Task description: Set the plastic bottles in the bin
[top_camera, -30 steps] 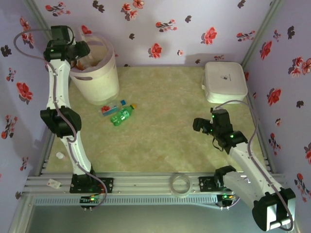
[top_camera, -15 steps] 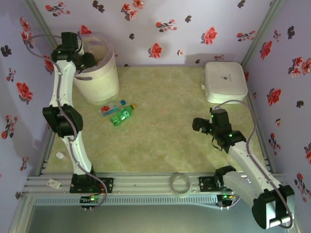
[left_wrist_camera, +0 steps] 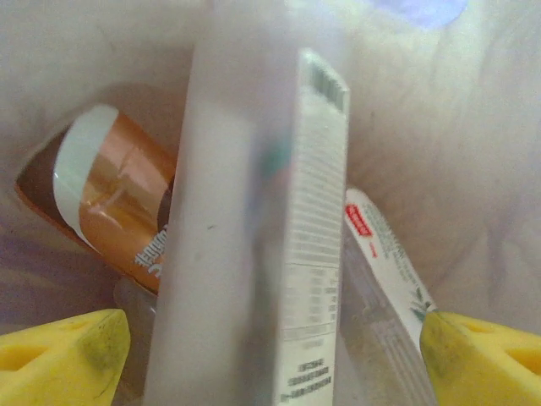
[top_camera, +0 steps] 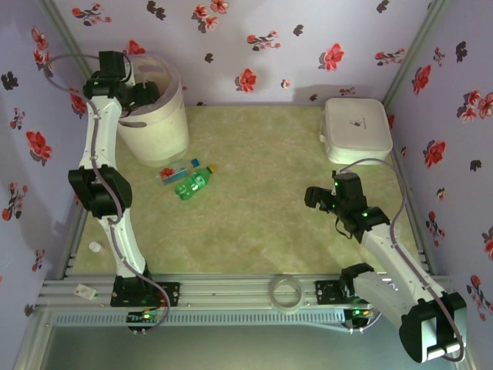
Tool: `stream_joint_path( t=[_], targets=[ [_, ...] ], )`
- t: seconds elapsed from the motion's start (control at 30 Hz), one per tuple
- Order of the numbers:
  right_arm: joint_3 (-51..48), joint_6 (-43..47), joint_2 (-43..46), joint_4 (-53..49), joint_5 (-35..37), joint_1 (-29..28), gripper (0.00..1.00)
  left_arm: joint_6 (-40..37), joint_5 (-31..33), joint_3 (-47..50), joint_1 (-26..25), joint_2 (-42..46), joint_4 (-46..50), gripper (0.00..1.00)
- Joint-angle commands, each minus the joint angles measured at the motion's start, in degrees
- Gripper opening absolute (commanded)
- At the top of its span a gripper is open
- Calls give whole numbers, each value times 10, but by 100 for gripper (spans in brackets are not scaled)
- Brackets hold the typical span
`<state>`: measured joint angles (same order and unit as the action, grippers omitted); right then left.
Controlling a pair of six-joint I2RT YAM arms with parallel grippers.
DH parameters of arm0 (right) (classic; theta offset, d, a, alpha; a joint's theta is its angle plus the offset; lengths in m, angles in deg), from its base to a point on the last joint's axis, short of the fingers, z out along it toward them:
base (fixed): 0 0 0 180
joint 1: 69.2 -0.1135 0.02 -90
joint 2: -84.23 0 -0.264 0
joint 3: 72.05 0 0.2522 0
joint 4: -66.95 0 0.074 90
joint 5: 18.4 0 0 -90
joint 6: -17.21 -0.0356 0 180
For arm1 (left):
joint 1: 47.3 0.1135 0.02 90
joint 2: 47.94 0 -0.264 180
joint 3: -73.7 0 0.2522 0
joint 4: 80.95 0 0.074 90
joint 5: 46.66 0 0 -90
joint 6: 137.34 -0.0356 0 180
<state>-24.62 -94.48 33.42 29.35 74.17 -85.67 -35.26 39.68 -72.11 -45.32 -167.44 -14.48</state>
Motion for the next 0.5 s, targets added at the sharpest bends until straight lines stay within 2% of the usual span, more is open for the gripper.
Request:
stream_joint_path(
  t=[0.0,0.27,0.4,0.47],
  targets=[
    [-3,-4,-2,8,-2,3,99,4,-6,-34,-1,26,-29,89],
    [-4,-5,0,6,-1,3,99,29,5,-17,-1,39,-80,84],
    [-4,-3,5,1,2,3,99,35,7,-20,-1,23,-81,71],
    [-5,-4,9,-1,2,3,99,38,6,-19,-1,15,-81,61]
  ],
)
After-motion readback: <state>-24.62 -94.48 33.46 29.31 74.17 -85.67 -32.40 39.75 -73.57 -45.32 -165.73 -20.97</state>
